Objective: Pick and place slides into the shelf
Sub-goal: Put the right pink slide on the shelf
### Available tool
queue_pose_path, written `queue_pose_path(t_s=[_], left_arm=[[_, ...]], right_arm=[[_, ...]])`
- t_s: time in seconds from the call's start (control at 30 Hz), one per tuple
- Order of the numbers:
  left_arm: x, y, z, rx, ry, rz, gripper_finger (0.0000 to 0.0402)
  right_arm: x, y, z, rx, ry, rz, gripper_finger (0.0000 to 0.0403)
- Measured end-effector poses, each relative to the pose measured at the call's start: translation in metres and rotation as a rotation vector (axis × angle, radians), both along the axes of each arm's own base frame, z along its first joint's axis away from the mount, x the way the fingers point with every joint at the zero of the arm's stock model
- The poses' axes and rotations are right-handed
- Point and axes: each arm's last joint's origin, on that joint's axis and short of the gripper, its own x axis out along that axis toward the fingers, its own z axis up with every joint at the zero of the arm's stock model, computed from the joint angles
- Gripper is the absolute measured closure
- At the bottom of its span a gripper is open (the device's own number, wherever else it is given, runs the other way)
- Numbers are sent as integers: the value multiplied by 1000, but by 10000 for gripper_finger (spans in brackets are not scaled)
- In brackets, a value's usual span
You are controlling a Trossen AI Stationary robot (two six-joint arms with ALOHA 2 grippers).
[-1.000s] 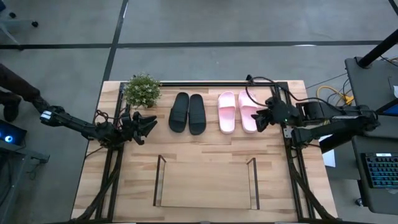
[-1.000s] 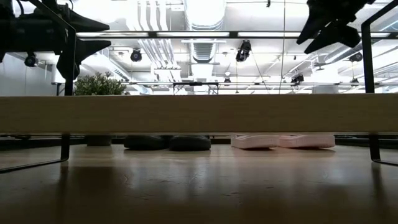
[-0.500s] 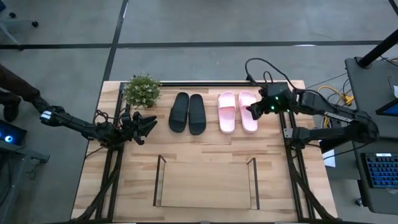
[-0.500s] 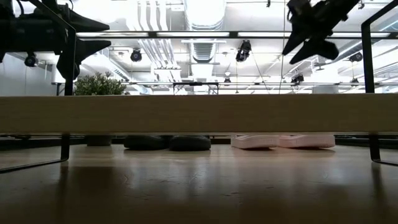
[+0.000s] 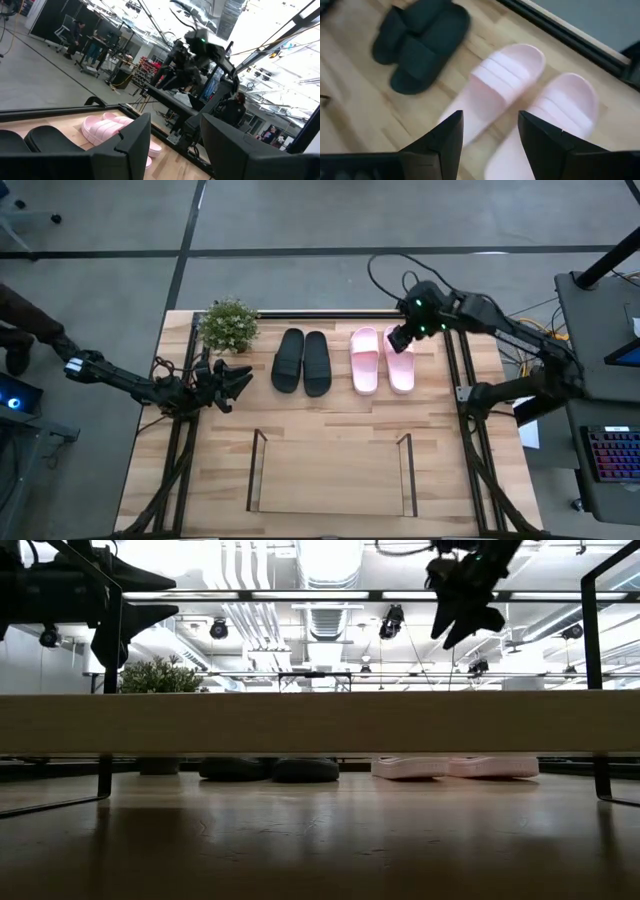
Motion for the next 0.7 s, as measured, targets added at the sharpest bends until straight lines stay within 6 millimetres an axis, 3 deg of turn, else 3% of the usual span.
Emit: queue_pose_path(t_s=[0.27,0.5,0.7], left_arm=[[0,0,0,0,1,0,242],[0,0,0,1,2,0,242],[0,0,0,1,2,0,242]], right_arm=[[14,-26,-6,135,215,156,223],[16,-53,-21,197,241,87,223],[12,-60,-25,172,263,152,223]])
